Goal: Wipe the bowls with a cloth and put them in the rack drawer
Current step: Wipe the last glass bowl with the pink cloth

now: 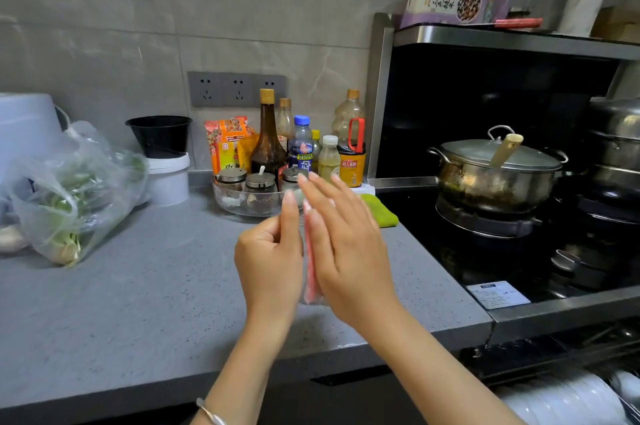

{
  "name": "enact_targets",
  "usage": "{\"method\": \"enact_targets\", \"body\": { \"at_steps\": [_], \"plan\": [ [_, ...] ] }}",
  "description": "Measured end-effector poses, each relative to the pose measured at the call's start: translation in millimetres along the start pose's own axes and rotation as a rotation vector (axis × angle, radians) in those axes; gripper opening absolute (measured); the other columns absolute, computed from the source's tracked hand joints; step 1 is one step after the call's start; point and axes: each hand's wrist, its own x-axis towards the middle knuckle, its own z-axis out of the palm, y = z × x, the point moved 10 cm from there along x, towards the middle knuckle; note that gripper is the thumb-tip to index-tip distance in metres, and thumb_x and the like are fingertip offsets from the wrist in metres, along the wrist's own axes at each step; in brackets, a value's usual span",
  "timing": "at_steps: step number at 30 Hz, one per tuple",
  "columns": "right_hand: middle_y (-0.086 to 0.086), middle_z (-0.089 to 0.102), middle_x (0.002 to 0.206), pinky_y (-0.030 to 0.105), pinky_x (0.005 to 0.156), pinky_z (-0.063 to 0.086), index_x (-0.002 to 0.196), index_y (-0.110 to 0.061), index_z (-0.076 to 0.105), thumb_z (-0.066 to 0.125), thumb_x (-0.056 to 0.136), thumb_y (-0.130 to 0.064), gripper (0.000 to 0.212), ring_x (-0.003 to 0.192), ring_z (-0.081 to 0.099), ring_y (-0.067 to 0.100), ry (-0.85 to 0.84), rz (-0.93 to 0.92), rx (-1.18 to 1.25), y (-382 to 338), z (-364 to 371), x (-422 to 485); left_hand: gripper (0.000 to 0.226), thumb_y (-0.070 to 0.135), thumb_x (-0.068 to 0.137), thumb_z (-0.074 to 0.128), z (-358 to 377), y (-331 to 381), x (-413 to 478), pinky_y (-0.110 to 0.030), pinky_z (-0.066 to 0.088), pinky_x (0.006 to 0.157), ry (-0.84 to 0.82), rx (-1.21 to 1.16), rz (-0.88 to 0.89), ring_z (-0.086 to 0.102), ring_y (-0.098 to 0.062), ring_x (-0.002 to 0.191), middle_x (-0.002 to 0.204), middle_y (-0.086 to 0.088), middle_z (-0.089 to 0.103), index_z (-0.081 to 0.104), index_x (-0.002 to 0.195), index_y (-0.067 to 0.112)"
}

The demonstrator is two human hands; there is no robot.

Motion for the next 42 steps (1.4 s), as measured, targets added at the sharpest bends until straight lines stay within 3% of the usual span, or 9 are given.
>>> {"method": "enact_targets", "body": {
  "at_steps": [4,10,17,20,26,28,31,35,42],
  "plan": [
    [-0.016,0.063,0.096,0.031,0.086,0.046,0.102,-0.022,0.066,0.029,0.099,-0.039,0.041,0.095,0.058,0.001,-0.028,0.268,0.397,38.8,-4.0,1.2,0.061,0.057,0.079,0.054,-14.1,-4.1,2.7,-0.025,0.02,0.042,0.017,-0.119,-0.125,0.021,-0.012,0.041,0.042,0.0,0.023,0.028,0.043,0.015],
    [0.018,0.034,0.04,0.027,0.035,0.026,0.053,0.006,0.035,0.04,0.1,-0.04,0.066,0.032,0.034,0.017,-0.084,0.364,0.565,49.0,-8.3,0.8,0.055,0.052,0.079,0.058,-10.0,-23.6,1.6,-0.016,0.019,0.037,-0.056,-0.243,-0.259,0.02,-0.006,0.037,0.039,0.008,0.024,0.03,0.041,0.024],
    [-0.001,0.039,0.029,0.014,0.041,0.035,0.036,-0.01,0.042,0.038,0.103,-0.025,0.069,0.029,0.04,0.011,-0.158,0.298,0.525,34.9,-22.1,9.3,0.06,0.044,0.096,0.037,10.6,1.1,14.6,-0.013,0.037,0.045,-0.31,-0.084,-0.019,0.043,-0.007,0.039,0.039,0.001,0.045,0.052,0.045,0.015],
    [-0.004,0.041,0.028,0.029,0.057,0.046,0.032,-0.022,0.039,0.039,0.103,-0.025,0.071,0.037,0.046,0.009,-0.198,0.227,0.353,23.8,-24.2,14.3,0.06,0.048,0.095,0.04,22.4,21.1,10.2,-0.015,0.039,0.048,-0.428,0.009,0.119,0.047,-0.009,0.04,0.04,-0.003,0.049,0.056,0.048,0.014],
    [-0.007,0.05,0.044,0.04,0.058,0.045,0.054,-0.02,0.053,0.035,0.102,-0.036,0.053,0.05,0.05,0.008,-0.039,0.182,0.251,24.5,-27.0,10.1,0.062,0.039,0.096,0.053,13.6,28.5,12.9,-0.03,0.031,0.045,-0.231,-0.002,0.204,0.033,-0.009,0.039,0.037,0.004,0.035,0.039,0.04,0.017],
    [-0.014,0.066,0.087,0.035,0.078,0.05,0.095,-0.027,0.067,0.028,0.1,-0.042,0.041,0.085,0.059,-0.001,0.01,0.25,0.254,33.9,-22.6,2.3,0.061,0.035,0.096,0.051,2.9,15.0,11.9,-0.024,0.026,0.043,-0.103,-0.072,0.086,0.028,-0.008,0.038,0.036,0.007,0.031,0.036,0.04,0.016],
    [-0.014,0.036,0.151,0.032,0.118,0.022,0.146,-0.032,0.035,0.021,0.102,-0.04,0.046,0.141,0.022,-0.002,-0.056,0.22,0.151,23.8,-2.3,-11.2,0.062,0.037,0.096,0.049,-1.9,2.4,5.8,-0.028,0.026,0.045,0.01,-0.03,0.02,0.03,-0.012,0.041,0.039,-0.002,0.034,0.039,0.043,0.007],
    [-0.006,0.029,0.156,0.035,0.12,0.01,0.148,-0.023,0.034,0.019,0.102,-0.036,0.051,0.147,0.012,0.011,-0.018,0.066,-0.104,-1.9,2.6,-14.5,0.061,0.042,0.096,0.048,3.6,-3.3,-3.8,-0.03,0.033,0.043,0.037,-0.04,-0.028,0.039,-0.013,0.041,0.039,-0.004,0.046,0.053,0.048,0.005],
    [-0.017,0.03,0.153,0.034,0.12,0.019,0.149,-0.028,0.03,0.021,0.1,-0.042,0.052,0.141,0.019,-0.006,-0.026,0.348,0.411,38.3,-4.1,-9.5,0.06,0.036,0.097,0.048,-6.3,-3.9,-1.9,-0.018,0.025,0.04,0.077,-0.15,-0.075,0.028,-0.007,0.037,0.037,0.008,0.032,0.037,0.043,0.014]
  ]
}}
